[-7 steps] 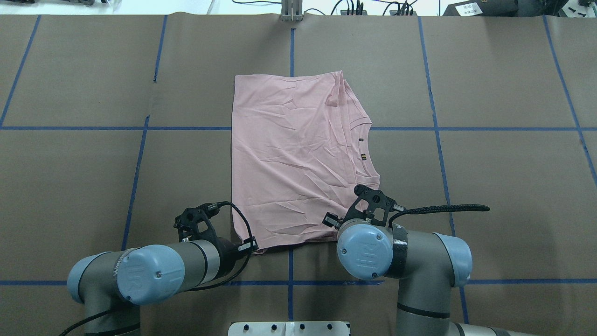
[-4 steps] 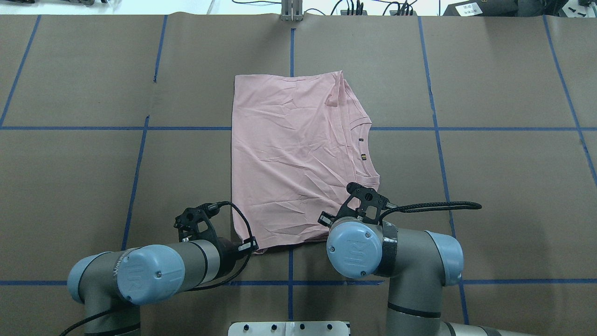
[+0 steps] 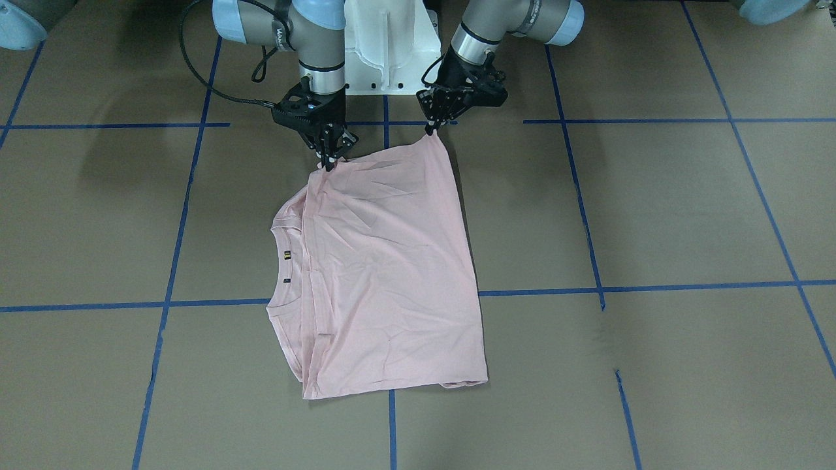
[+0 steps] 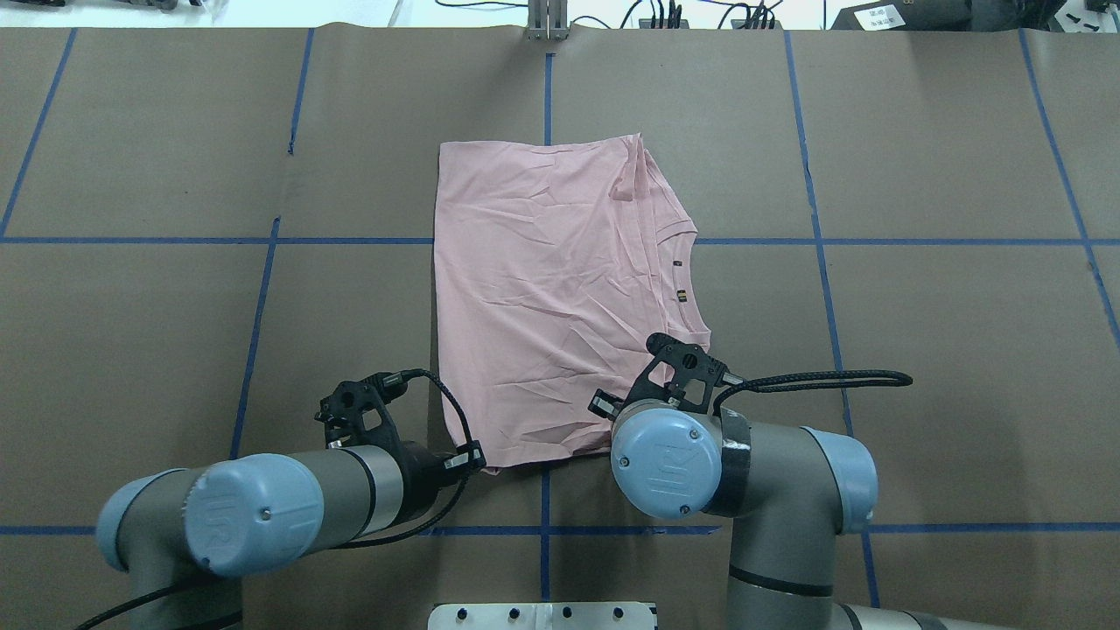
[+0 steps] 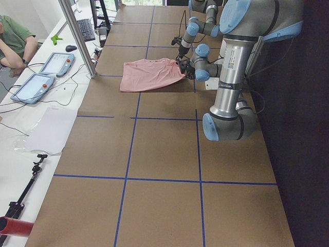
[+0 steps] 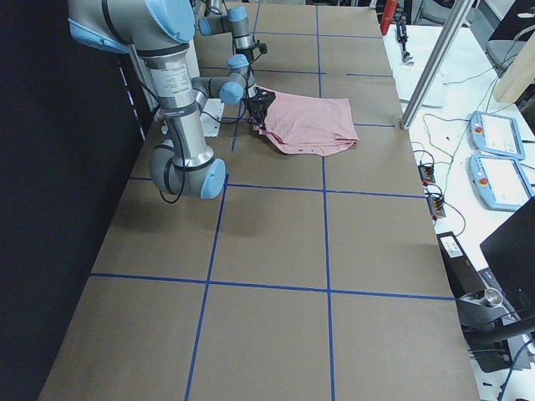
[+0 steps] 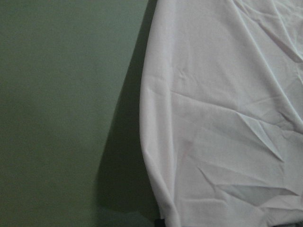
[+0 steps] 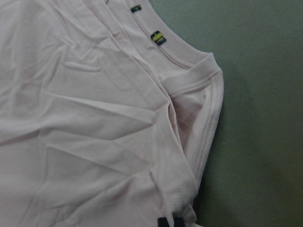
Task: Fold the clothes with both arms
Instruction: 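Lift the near edge with both grippers and fold it toward the far edge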
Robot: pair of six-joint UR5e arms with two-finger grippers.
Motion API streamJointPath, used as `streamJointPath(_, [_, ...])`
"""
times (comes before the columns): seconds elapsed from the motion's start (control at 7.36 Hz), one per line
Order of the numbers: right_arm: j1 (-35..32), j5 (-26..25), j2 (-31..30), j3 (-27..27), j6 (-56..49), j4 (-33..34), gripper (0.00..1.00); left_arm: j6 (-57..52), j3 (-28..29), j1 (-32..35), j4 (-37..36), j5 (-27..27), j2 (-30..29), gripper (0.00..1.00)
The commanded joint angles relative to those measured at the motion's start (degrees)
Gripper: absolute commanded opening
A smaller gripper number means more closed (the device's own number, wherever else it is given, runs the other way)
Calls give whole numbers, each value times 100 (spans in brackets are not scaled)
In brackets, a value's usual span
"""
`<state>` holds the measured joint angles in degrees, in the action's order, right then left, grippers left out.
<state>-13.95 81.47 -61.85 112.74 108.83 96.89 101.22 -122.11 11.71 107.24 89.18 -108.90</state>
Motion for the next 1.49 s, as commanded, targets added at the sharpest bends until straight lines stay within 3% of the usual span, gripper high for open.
streamJointPath(0.0, [127,45,32,1751,7,1657,0,-58,-1748,-11,-1910,483,-174,0])
streamJointPath(0.14, [172,97,189,2239,7,2171,0,-76,-1964,6,-2239,547,-271,0])
streamJointPath(0.54, [-10,36,619,1316,-394,1984,0,-802,-1275,539,-2199,521,-369,0])
streamJointPath(0.82, [-580,71,726,272,-851,706,0,-1384,-274,1226,-2007,547,-693,0])
streamJointPath(1.22, [-1171,80,1498,-1924,-1144,-737,0,-1579,1053,1596,-849,539,-720,0])
streamJointPath(1.36, [-1241,89,1578,-2366,-1214,-1029,0,-1770,1449,1667,-541,530,-720,0])
